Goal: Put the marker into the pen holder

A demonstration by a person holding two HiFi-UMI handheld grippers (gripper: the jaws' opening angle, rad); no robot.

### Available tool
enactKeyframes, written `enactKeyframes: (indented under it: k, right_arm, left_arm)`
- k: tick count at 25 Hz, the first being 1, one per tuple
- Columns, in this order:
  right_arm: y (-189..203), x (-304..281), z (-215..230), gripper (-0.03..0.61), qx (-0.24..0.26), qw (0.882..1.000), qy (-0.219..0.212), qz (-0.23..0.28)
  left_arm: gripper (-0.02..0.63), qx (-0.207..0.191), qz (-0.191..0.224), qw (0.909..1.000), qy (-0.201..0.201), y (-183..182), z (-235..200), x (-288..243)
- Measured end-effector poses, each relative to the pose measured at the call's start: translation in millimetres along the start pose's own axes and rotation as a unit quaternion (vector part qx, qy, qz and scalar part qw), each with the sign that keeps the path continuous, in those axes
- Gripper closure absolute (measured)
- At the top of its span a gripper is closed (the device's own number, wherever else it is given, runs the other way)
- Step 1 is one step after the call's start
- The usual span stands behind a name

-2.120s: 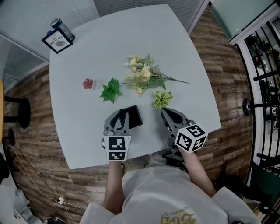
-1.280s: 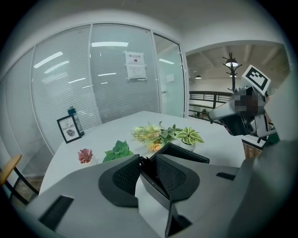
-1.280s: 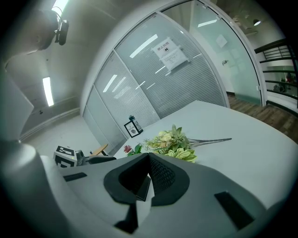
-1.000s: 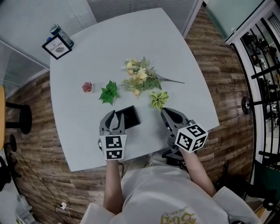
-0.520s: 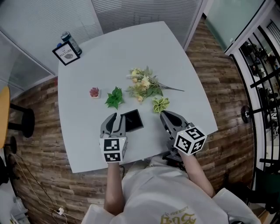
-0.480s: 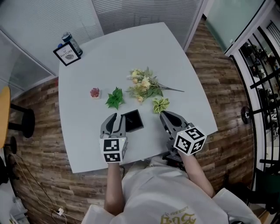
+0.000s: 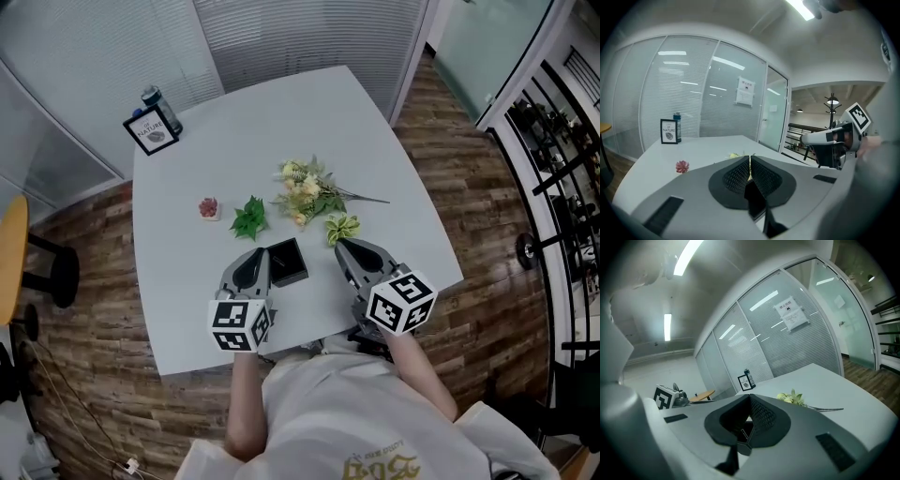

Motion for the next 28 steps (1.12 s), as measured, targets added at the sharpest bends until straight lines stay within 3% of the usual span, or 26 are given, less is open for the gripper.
enactKeyframes:
  k: [28]
  right_arm:
    - [-1.0, 1.4, 3.7, 0.561, 0.022, 1.0, 0.015, -0.011]
  left_arm:
    - [0.601, 0.014, -0.001, 0.9995, 0.028, -1.5, -3.4, -6.6]
Point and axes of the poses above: the fingertips, and each gripper's own axes: x backward along the fingers, z to its right, y out of its underside, the point moved 9 cm from there along x, backward along the fingers, and after that the axes turned 4 degrees about y, right-handed, at the moved point
